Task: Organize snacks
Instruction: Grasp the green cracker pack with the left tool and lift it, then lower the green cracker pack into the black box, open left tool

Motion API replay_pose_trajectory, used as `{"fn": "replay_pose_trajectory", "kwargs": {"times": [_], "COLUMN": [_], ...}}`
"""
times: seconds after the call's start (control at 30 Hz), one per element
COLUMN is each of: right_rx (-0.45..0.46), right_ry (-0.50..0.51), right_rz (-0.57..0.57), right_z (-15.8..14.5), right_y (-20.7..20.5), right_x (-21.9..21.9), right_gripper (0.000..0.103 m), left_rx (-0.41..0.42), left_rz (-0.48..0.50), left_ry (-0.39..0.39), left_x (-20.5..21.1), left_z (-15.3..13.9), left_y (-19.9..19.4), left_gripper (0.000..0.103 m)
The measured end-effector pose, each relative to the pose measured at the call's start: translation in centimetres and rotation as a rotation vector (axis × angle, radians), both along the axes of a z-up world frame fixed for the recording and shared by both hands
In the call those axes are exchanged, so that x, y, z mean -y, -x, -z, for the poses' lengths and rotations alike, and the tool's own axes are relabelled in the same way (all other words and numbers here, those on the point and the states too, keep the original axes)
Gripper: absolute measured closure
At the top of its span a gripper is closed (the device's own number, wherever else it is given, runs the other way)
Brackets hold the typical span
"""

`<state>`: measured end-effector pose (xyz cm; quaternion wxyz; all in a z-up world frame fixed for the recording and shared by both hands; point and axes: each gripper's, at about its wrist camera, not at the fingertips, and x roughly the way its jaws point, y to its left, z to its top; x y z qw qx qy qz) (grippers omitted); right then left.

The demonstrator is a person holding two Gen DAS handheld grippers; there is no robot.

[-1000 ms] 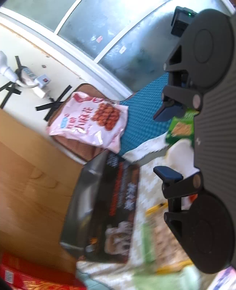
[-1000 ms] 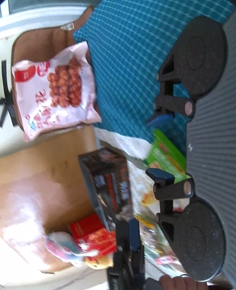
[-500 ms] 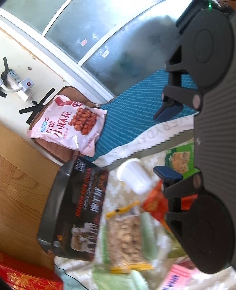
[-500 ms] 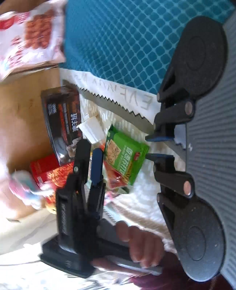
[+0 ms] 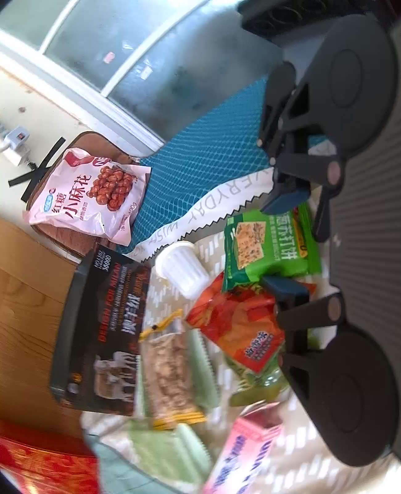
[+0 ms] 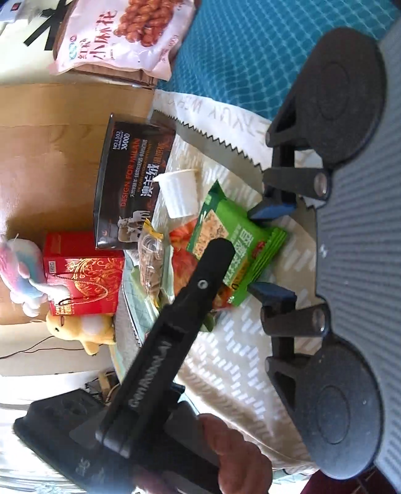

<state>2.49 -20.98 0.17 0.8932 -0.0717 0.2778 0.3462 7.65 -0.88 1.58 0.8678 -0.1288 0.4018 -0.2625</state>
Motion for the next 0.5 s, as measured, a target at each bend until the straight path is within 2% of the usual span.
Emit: {"fn": "replay_pose_trajectory", "kwargs": {"times": [0.1,0.3,0.5], "right_rx": [0.035,0.162,0.244], "right_ry": [-0.009,-0.063,-0.064], "right_rz": [0.007,0.013,0.037], "right_z": [-1.4,-5.4,-7.0], "right_y": [0.1,-1.2,-5.7], "right_x": [0.6,0.6,-2.0], "right_gripper": [0.061,0.061,0.061], "left_rx": [0.027,0.201,0.226], "left_rz": [0.016,-0.002,-0.092], "left_ry": [0.034,0.038,0.057], "left_x": [-0.5,-0.9,-2.1], "left_z": [-1.6,-6.0,-7.8], "left_y": [-0.1,-0.1,-5.6], "left_gripper": [0.066,0.065,0.065]}}
